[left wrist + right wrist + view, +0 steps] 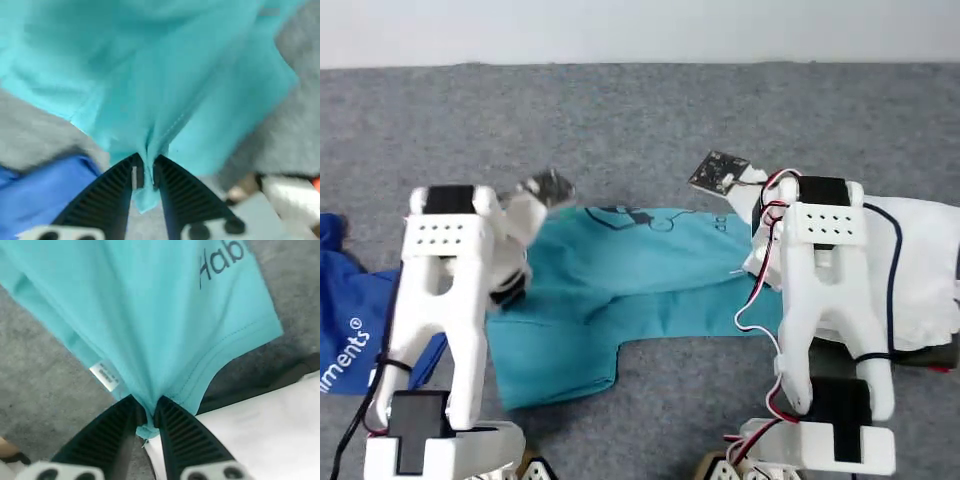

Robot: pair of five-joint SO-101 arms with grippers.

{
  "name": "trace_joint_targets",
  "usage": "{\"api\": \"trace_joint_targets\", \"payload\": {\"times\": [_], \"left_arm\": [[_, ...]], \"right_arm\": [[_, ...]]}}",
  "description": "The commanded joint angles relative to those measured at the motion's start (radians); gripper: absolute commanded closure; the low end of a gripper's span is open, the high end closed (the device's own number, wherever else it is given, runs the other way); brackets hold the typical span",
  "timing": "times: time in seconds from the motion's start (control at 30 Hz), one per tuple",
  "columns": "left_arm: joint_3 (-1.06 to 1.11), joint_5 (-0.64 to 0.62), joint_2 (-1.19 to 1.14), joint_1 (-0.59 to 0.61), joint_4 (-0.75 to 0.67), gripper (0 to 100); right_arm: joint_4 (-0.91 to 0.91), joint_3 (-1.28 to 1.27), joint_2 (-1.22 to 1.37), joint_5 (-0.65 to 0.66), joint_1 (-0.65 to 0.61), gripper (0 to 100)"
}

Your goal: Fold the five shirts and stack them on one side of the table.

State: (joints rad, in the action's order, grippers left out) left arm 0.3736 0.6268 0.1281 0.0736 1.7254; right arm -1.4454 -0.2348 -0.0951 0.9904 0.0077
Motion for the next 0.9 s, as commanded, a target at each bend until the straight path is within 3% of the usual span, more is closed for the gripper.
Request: {"api": "trace_joint_targets", "payload": {"times": [0.0, 0.67, 0.87], "left_arm": [[0.099, 0.017, 0.048, -0.005, 0.031, 98], [0.269, 0.167, 0.038, -0.020, 0.031, 94], [0.288, 0.173, 0.048, 0.000, 0.028, 85]], "right_arm": [[-0.013, 0.077, -0.051, 0.028, 0.025, 99.0], [-0.018, -0.014, -0.050, 0.094, 0.068, 99.0], [-0.054, -0.009, -0.056, 0.094, 0.068, 96.1]]}}
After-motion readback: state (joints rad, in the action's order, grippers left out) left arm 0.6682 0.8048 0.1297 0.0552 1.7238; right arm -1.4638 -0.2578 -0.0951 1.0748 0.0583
